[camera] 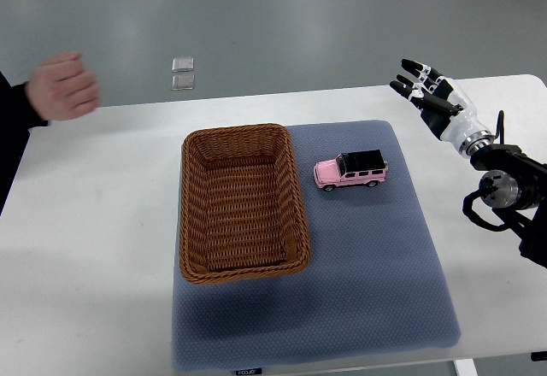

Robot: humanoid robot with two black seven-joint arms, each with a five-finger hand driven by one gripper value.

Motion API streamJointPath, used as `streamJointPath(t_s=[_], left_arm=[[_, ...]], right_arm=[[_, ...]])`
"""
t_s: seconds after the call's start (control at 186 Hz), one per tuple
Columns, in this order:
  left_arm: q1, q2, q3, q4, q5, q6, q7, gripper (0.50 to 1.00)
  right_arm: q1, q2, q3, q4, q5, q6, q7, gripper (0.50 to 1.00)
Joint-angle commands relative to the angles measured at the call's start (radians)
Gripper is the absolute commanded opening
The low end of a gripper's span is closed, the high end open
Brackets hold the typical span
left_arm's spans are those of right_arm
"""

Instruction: Place pink car in brown basket

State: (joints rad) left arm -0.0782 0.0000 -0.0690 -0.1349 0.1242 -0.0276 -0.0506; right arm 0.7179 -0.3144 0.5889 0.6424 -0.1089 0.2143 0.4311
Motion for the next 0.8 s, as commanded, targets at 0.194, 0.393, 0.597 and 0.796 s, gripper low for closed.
streamJointPath(t_s=[0.194,0.393,0.597,0.796], left_arm=[[0.0,0.0,-0.002,0.0,0.0,0.0,-0.002,1.0],[0.0,0.0,-0.002,0.0,0.0,0.0,-0.002,1.0],[0.0,0.0,-0.003,0.0,0.0,0.0,-0.002,1.0],[0.0,0.0,-0.003,0.0,0.0,0.0,-0.002,1.0]], right_arm=[[0.0,0.0,-0.001,-0.001,-0.002,-0.001,0.0,0.913],[0.0,0.0,-0.001,0.0,-0.003,-0.001,0.0,0.911],[0.0,0.002,-0.001,0.0,-0.003,-0.001,0.0,0.911],[-0.002,0.002,-0.003,0.002,-0.005,0.0,-0.002,0.911]])
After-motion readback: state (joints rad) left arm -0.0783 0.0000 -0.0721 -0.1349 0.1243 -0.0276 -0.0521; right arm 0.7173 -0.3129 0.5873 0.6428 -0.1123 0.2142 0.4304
